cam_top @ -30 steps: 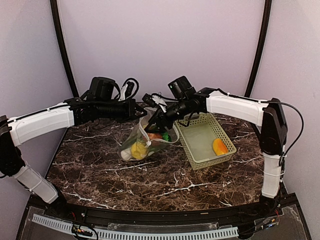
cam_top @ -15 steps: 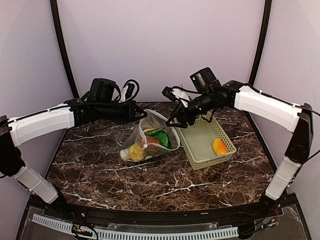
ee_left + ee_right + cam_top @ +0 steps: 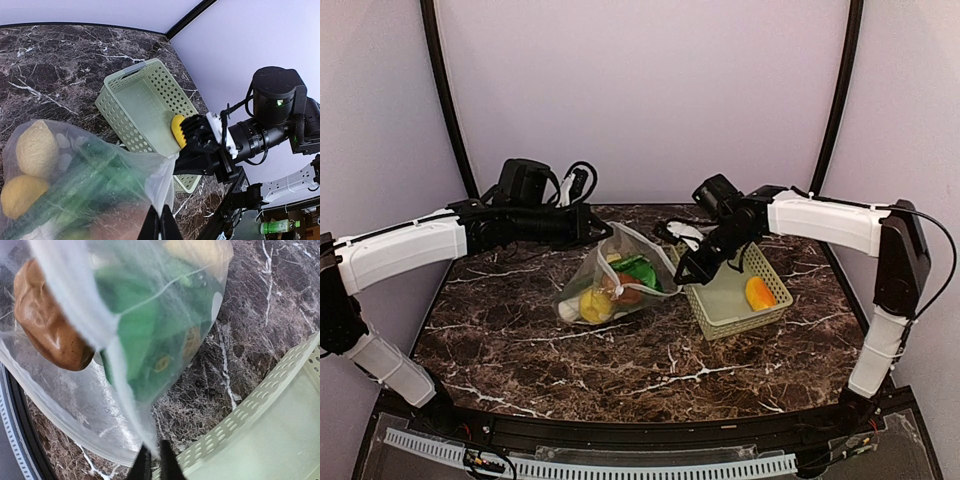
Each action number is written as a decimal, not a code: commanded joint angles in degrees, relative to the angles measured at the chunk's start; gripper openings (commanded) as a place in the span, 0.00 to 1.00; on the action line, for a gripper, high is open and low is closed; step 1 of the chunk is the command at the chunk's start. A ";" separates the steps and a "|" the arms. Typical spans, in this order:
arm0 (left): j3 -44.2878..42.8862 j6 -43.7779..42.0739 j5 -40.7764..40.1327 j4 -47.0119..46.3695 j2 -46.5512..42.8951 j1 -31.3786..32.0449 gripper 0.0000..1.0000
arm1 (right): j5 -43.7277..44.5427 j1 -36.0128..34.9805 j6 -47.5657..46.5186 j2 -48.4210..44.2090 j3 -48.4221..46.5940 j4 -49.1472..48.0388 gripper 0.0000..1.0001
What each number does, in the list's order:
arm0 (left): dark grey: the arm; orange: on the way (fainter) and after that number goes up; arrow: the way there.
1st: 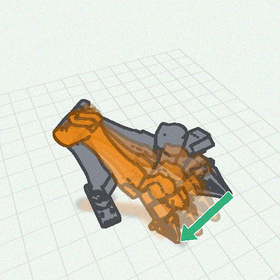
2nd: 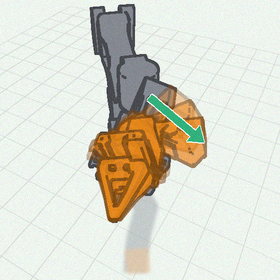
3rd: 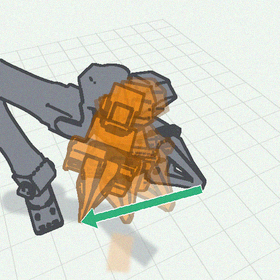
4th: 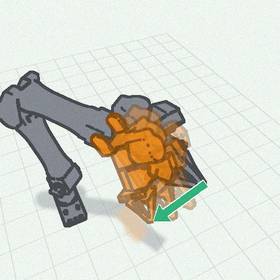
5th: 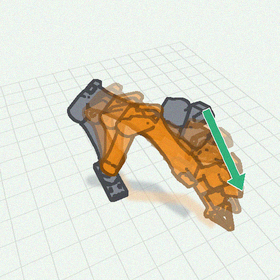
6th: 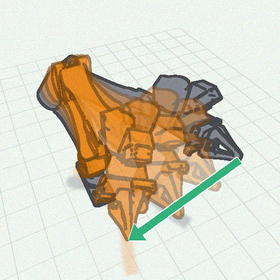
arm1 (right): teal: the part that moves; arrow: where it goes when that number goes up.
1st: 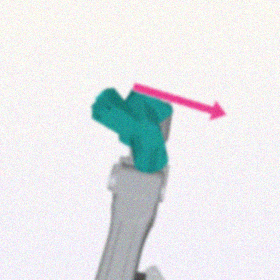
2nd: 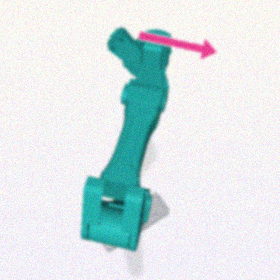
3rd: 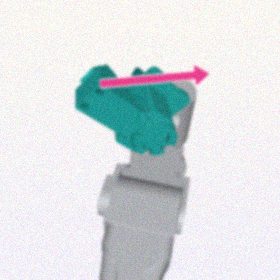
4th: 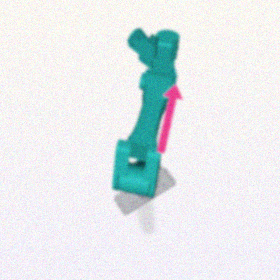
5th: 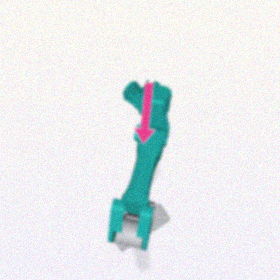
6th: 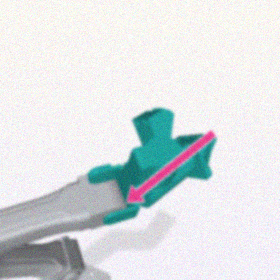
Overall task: Place the food in the zip-top bag and seal the zipper
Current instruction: Adjust the zipper food storage bag at the center of the board.
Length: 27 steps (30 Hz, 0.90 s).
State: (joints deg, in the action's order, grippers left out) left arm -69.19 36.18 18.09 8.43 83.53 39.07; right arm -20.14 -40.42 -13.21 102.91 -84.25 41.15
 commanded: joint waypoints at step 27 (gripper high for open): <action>-7.17 -11.88 1.86 12.22 0.97 0.13 0.01 | -16.37 7.57 0.96 -0.43 -15.80 8.64 0.20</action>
State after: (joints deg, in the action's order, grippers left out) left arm -76.88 23.70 17.93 22.50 84.88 39.07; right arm -37.60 -35.62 -11.62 105.47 -102.19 49.93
